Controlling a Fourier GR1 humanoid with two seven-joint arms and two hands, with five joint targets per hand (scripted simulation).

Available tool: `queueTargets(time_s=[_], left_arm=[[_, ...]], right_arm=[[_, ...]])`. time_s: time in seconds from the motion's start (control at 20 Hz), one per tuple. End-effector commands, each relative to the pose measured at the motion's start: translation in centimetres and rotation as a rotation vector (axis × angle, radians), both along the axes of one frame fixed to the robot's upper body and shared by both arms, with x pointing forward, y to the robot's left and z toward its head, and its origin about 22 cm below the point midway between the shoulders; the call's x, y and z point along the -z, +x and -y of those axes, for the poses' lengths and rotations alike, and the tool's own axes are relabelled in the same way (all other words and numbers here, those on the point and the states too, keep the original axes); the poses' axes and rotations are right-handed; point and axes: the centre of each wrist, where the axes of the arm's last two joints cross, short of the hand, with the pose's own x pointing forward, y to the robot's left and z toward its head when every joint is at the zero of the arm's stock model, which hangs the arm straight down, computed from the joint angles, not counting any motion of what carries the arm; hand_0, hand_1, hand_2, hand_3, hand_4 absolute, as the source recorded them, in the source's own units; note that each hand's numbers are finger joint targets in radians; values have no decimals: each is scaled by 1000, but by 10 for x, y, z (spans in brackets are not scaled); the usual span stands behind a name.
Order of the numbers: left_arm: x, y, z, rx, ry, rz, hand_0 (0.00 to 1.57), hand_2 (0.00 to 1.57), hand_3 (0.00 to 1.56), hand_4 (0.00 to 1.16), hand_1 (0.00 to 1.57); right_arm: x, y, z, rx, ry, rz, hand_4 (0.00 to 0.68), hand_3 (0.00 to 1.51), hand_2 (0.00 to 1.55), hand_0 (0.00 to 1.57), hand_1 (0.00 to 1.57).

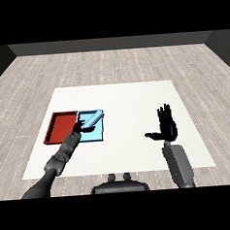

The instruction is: Pick the blue can and put it in the blue box

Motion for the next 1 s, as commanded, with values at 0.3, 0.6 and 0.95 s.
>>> queueTargets(time_s=[0.3, 0.6, 0.95], left_arm=[[1, -3, 2, -247, 25, 342, 0, 0, 0, 0, 0], [-24, 6, 5, -21, -151, 761, 0, 0, 0, 0, 0], [-24, -23, 36, 180, -368, 995, 0, 0, 0, 0, 0]], right_arm=[[-4, -7, 5, -20, 32, 19, 0, 0, 0, 0, 0], [-10, 2, -3, -31, 35, 22, 0, 0, 0, 0, 0], [-3, -14, 6, -45, -50, -27, 0, 0, 0, 0, 0]])
